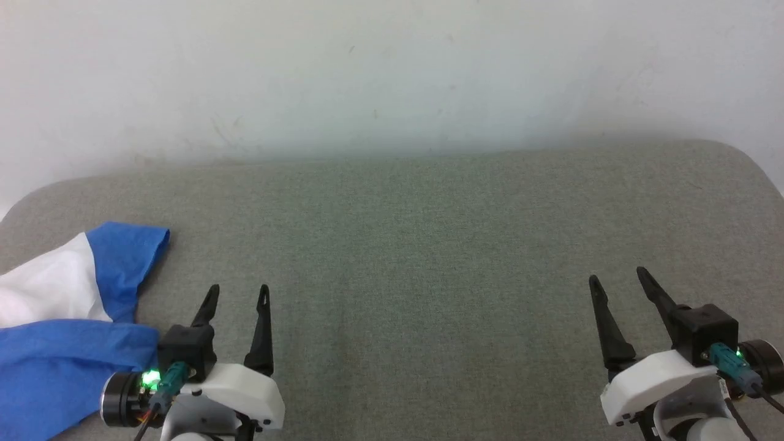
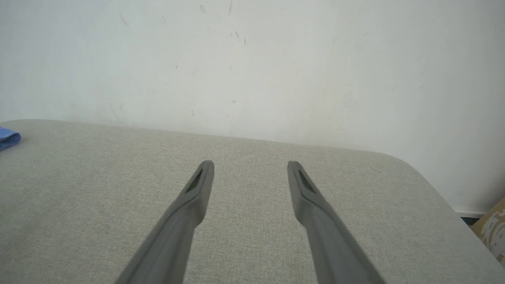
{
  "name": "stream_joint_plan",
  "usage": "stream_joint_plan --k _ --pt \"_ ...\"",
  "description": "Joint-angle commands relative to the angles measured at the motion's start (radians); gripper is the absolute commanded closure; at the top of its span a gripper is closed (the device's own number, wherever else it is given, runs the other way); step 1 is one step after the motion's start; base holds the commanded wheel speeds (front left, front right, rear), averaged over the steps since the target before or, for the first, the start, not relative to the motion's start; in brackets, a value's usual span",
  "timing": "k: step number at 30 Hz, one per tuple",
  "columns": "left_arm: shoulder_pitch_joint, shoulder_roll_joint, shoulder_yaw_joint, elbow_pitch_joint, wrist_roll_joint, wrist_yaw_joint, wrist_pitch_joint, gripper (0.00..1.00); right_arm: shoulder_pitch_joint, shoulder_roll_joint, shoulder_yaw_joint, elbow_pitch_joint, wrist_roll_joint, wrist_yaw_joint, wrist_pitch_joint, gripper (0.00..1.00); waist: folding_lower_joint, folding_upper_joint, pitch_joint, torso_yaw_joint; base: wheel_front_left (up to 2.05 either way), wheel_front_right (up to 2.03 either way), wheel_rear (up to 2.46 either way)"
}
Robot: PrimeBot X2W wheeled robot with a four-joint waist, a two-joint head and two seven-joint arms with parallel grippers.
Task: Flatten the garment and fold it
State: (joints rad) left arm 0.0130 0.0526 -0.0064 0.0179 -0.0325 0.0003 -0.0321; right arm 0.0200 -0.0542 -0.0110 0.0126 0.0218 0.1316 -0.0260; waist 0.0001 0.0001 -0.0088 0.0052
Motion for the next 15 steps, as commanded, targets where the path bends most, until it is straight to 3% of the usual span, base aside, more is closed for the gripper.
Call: stream_joint_plan --k 1,15 --pt "0.001 0.0 -0.003 0.005 -0.007 -0.006 -0.01 0.0 0.006 0.001 -0.004 0.002 0.006 0.0 -0.008 0.0 -0.0001 -0.0001 -0.002 0.002 0.0 0.0 0.0" --pt "0.01 -0.001 0.003 0.03 -0.033 -0.011 -0.04 0.0 0.026 0.001 -0.004 -0.017 0.011 0.0 -0.018 0.0 -0.0001 -0.0001 -0.019 0.036 0.0 0.0 0.0"
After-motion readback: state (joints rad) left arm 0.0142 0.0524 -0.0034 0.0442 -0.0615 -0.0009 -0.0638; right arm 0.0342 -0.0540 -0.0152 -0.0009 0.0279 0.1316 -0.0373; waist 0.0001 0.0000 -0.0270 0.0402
